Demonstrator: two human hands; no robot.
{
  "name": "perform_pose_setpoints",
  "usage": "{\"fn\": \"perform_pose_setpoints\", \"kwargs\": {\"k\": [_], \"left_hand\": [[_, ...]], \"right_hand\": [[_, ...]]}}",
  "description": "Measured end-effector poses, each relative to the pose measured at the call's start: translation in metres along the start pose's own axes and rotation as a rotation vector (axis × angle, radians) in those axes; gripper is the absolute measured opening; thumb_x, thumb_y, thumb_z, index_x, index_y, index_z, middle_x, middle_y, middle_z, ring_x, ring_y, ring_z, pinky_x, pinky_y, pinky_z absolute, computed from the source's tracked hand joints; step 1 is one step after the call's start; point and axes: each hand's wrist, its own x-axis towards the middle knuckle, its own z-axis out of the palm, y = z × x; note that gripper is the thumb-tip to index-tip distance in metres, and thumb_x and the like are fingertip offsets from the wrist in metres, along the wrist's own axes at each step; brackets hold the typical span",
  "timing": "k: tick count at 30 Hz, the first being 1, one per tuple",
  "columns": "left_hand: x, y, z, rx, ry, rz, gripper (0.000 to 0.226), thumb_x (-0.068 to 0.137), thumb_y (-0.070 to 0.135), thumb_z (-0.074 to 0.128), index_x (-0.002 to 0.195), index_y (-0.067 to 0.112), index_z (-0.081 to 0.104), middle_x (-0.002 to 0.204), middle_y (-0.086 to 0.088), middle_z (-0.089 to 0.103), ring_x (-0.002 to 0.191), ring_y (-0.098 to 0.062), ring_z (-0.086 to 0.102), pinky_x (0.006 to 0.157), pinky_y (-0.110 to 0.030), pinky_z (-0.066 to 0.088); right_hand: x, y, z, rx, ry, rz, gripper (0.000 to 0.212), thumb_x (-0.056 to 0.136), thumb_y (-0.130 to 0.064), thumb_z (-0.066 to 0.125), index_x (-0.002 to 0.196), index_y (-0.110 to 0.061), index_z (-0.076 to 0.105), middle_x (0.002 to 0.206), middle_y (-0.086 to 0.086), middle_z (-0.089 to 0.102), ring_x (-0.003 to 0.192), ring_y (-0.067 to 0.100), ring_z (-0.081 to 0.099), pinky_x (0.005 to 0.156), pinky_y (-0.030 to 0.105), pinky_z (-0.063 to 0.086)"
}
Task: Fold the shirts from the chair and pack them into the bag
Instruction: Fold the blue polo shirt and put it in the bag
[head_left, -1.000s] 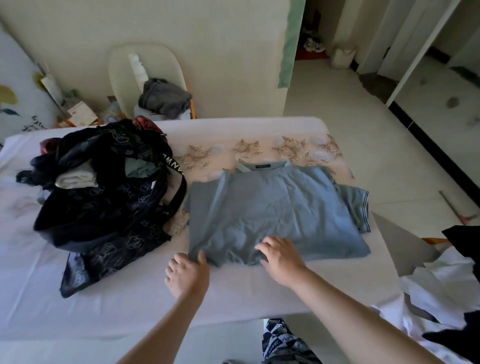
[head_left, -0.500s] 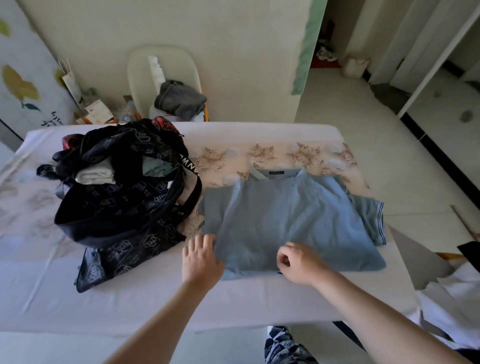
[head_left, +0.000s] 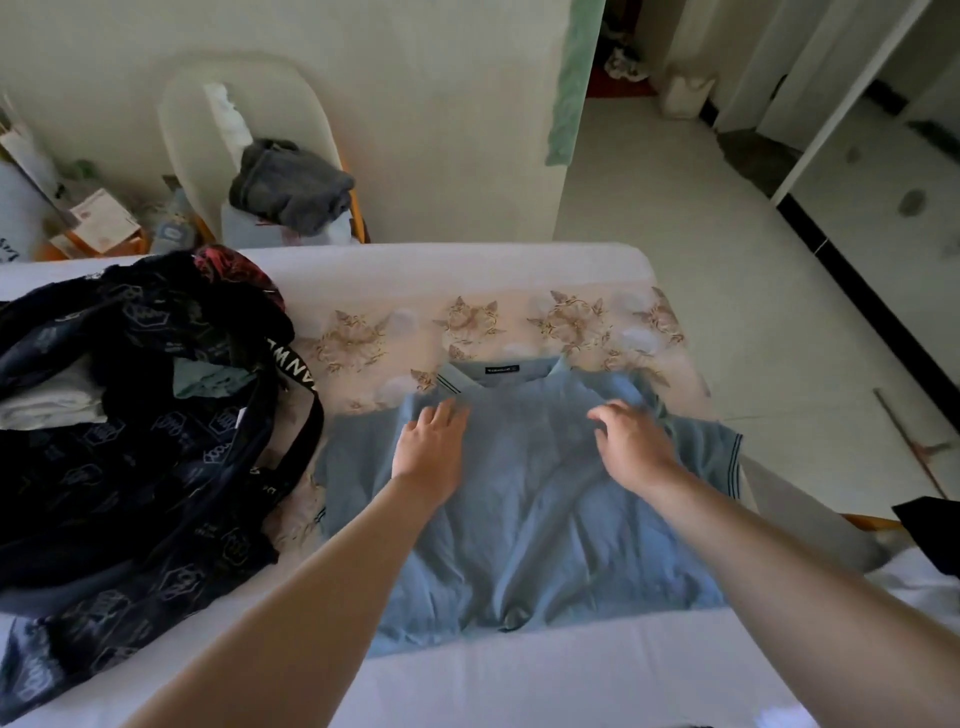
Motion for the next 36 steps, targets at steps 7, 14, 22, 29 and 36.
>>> {"fn": "perform_pose_setpoints", "kwargs": {"k": [7, 14, 22, 29, 36], "left_hand": [[0.063, -0.001, -0.008, 0.119, -0.078, -0.155, 0.045, 0.090, 0.009, 0.056, 0.133, 0.019, 0.047, 0.132, -0.004, 0.050, 0.105, -0.026, 0.060, 0.072, -0.035, 0.047], [0.070, 0.024, -0.003, -0.126, 0.223, -0.175, 0.056, 0.078, -0.006, 0.056, 0.130, 0.013, 0.049, 0.131, -0.012, 0.046, 0.109, -0.035, 0.053, 0.080, -0.046, 0.052], [0.051, 0.087, 0.046, 0.096, -0.166, 0.159, 0.067, 0.098, 0.064, 0.015, 0.155, 0.037, -0.008, 0.163, 0.000, -0.021, 0.150, -0.031, -0.015, 0.115, -0.063, -0.006], [0.056, 0.124, 0.033, 0.144, -0.126, 0.113, 0.068, 0.102, 0.051, 0.014, 0.157, 0.013, -0.001, 0.163, -0.013, -0.018, 0.150, -0.031, -0.018, 0.119, -0.058, -0.009], [0.018, 0.199, 0.041, -0.119, -0.016, 0.396, 0.052, 0.097, 0.039, 0.035, 0.138, 0.014, 0.051, 0.151, -0.010, 0.044, 0.139, -0.031, 0.041, 0.118, -0.050, 0.027]], "right_hand": [[0.061, 0.029, -0.001, -0.297, 0.017, 0.284, 0.052, 0.099, -0.029, 0.053, 0.144, -0.012, 0.033, 0.140, 0.020, 0.043, 0.117, 0.037, 0.055, 0.090, 0.043, 0.049], [0.063, 0.065, -0.002, -0.013, 0.271, 0.307, 0.025, 0.091, -0.004, 0.053, 0.114, -0.013, 0.058, 0.109, 0.013, 0.066, 0.097, 0.038, 0.061, 0.080, 0.042, 0.041], [-0.017, 0.073, 0.036, -0.242, 0.170, -0.168, 0.056, 0.099, -0.038, 0.038, 0.148, -0.013, 0.042, 0.159, 0.017, 0.030, 0.145, 0.034, 0.030, 0.114, 0.051, 0.035], [-0.069, 0.123, 0.030, -0.232, 0.201, 0.234, 0.058, 0.092, -0.048, 0.037, 0.126, -0.006, 0.058, 0.135, 0.022, 0.050, 0.124, 0.042, 0.049, 0.100, 0.049, 0.041], [-0.104, 0.114, 0.031, -0.197, 0.309, 0.276, 0.032, 0.085, -0.043, 0.048, 0.067, -0.018, 0.059, 0.076, 0.007, 0.057, 0.073, 0.033, 0.056, 0.067, 0.040, 0.040]]}}
